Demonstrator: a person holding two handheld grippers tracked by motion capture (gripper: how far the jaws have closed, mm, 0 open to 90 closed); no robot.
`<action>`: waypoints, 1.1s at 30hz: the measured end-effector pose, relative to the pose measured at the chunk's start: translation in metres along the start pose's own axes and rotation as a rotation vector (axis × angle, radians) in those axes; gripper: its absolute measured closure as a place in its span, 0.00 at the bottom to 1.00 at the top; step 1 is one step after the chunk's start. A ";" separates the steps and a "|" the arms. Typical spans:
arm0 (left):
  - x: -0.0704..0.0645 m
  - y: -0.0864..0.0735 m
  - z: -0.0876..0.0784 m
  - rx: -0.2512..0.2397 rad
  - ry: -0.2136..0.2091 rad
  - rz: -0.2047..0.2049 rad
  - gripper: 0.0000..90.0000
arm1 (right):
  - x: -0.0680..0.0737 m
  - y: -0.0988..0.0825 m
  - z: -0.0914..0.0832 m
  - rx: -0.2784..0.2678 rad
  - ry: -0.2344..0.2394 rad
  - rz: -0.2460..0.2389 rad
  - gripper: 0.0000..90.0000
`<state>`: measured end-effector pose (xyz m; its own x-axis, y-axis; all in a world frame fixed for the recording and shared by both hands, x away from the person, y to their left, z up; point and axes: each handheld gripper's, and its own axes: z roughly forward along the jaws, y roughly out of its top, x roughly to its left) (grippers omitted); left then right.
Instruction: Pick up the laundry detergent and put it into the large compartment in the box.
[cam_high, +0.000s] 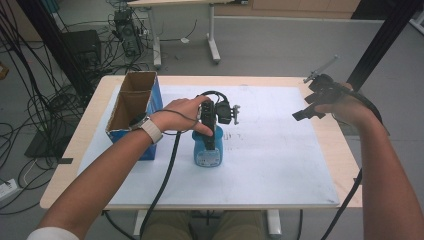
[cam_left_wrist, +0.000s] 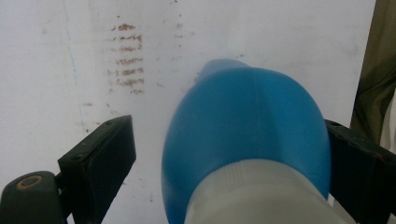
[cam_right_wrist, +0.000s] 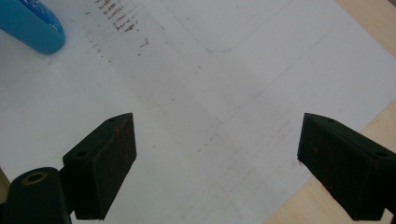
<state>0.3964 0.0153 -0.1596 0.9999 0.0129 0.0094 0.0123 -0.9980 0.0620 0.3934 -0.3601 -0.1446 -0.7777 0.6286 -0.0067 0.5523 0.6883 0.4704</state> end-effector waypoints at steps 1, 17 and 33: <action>0.000 0.000 0.001 0.002 -0.001 0.000 0.12 | 0.000 0.000 0.000 0.000 0.000 0.000 0.13; -0.004 -0.002 0.002 -0.008 0.013 0.014 0.21 | 0.001 0.001 0.001 -0.001 -0.001 -0.005 0.13; -0.008 -0.002 0.003 -0.004 0.025 0.015 0.32 | 0.003 0.002 -0.001 0.000 -0.009 -0.011 0.13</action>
<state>0.3881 0.0167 -0.1627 0.9994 -0.0005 0.0358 -0.0029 -0.9978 0.0658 0.3921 -0.3570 -0.1426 -0.7806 0.6247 -0.0200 0.5439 0.6948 0.4705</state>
